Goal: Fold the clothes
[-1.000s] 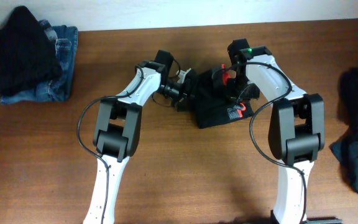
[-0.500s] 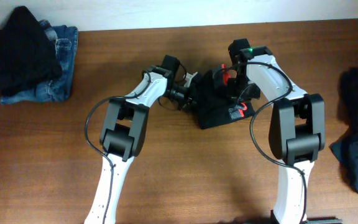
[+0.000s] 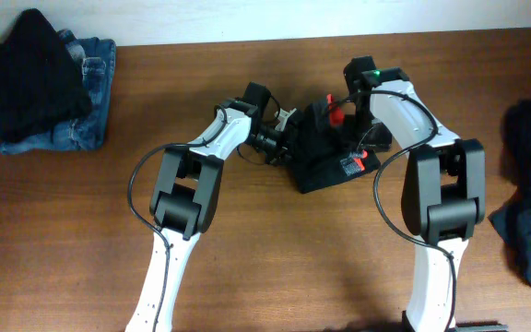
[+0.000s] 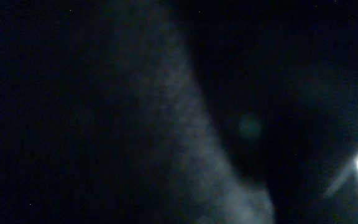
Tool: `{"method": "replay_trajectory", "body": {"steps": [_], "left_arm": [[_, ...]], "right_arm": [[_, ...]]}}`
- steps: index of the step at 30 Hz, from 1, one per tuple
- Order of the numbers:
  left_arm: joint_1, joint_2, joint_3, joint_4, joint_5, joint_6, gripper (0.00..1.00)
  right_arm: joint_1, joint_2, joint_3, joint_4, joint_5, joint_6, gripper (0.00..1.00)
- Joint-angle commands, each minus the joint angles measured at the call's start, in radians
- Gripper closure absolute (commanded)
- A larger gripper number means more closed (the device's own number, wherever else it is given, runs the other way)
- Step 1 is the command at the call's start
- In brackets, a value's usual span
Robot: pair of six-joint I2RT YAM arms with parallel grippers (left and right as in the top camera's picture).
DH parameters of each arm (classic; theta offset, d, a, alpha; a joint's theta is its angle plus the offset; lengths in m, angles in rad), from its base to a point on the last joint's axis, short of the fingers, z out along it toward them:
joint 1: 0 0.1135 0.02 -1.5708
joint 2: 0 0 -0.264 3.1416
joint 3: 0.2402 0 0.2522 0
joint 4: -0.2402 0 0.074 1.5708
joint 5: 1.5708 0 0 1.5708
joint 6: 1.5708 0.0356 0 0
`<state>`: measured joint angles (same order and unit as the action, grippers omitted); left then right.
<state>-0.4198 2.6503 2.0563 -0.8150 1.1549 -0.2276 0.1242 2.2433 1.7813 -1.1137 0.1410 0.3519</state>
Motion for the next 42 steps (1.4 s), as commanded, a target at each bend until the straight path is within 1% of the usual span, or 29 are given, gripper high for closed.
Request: {"method": "replay_trajectory", "body": {"steps": [1,2,5,8,12,13,17,19,24,28,32,36,42], "left_arm": [[-0.034,0.071,0.003,-0.024,-0.058,-0.014,1.00],[-0.033,0.071,0.014,-0.035,-0.069,-0.014,1.00],[-0.033,0.070,0.069,-0.115,-0.158,-0.004,1.00],[-0.033,0.070,0.150,-0.222,-0.270,0.034,0.99],[-0.027,0.071,0.306,-0.379,-0.467,0.054,1.00],[-0.023,0.070,0.368,-0.428,-0.531,0.068,0.99],[-0.004,0.070,0.540,-0.531,-0.717,0.073,0.99],[0.010,0.070,0.609,-0.563,-0.771,0.093,0.99],[0.056,0.070,0.737,-0.600,-0.855,0.117,0.99],[0.108,0.070,0.792,-0.600,-0.910,0.138,0.99],[0.157,0.070,0.803,-0.599,-0.921,0.170,0.99],[0.208,0.071,0.803,-0.592,-0.952,0.170,0.99],[0.284,0.070,0.816,-0.575,-0.962,0.170,0.99]], "right_arm": [[0.013,0.024,-0.009,0.014,-0.043,0.005,0.05],[0.013,0.024,-0.009,0.014,-0.043,0.005,0.01],[0.013,0.024,-0.009,0.014,-0.043,0.004,0.01],[0.013,0.024,-0.009,0.014,-0.043,0.004,0.01],[0.013,0.024,-0.009,0.015,-0.043,0.005,0.01],[0.013,0.024,-0.009,0.015,-0.043,0.005,0.01],[0.013,0.024,-0.010,0.014,-0.043,0.004,0.01],[0.013,0.024,-0.010,0.014,-0.043,0.004,0.01],[0.013,0.024,-0.010,0.014,-0.042,-0.001,0.01],[0.013,0.024,-0.013,0.011,-0.042,-0.003,0.01],[0.013,0.024,-0.026,0.012,-0.042,-0.003,0.01],[0.013,0.024,-0.054,0.027,-0.042,-0.003,0.01],[0.013,0.024,-0.132,0.078,-0.043,-0.002,0.01]]}}
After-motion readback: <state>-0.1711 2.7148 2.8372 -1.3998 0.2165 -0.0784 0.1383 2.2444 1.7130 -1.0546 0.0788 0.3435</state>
